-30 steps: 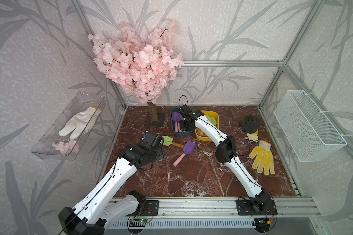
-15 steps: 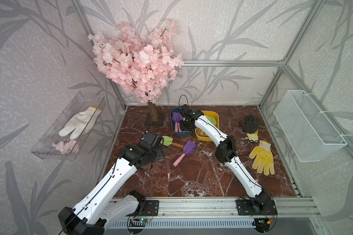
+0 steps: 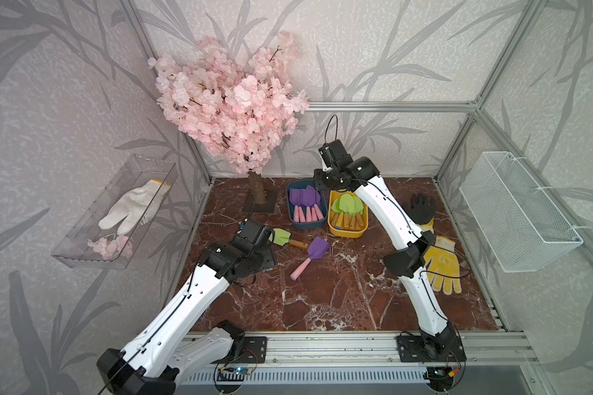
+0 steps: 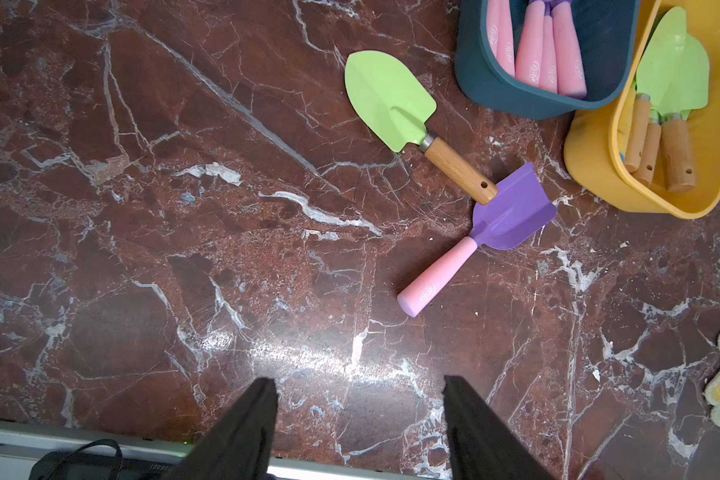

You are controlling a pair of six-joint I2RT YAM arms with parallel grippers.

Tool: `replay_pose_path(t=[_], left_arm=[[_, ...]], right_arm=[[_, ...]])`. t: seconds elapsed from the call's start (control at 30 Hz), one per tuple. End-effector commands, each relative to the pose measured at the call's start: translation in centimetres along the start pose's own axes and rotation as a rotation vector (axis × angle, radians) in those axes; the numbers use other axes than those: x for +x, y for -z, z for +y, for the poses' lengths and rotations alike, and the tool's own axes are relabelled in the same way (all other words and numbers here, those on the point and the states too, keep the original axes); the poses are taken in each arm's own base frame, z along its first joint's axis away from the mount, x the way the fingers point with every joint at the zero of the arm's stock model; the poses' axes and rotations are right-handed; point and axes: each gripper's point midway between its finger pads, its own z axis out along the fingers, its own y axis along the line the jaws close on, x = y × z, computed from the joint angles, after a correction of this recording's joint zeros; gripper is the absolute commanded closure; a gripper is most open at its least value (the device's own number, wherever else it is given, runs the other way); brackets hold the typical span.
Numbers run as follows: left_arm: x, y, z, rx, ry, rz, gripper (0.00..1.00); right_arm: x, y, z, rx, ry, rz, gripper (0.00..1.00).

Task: Sort the small shovels by color and place them into the storage box
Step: Place the shovel in the storage box, then pick up the shovel from the center of the board.

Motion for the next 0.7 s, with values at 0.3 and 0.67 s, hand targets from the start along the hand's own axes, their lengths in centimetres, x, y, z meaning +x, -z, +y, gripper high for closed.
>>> replay_pose_path(t=[0.3, 0.67], left_arm=[[3.0, -2.8, -3.3, 0.005, -0.170, 0.122, 0.35], [5.1, -8.0, -5.3, -0.048, -0.322, 0.224, 0.30]], right_arm=[[9.5, 9.4, -6.9, 0.063, 0.071, 0.111, 0.59], [18.4, 11.7, -14.3, 0.124, -0.050, 0.219, 0.58]])
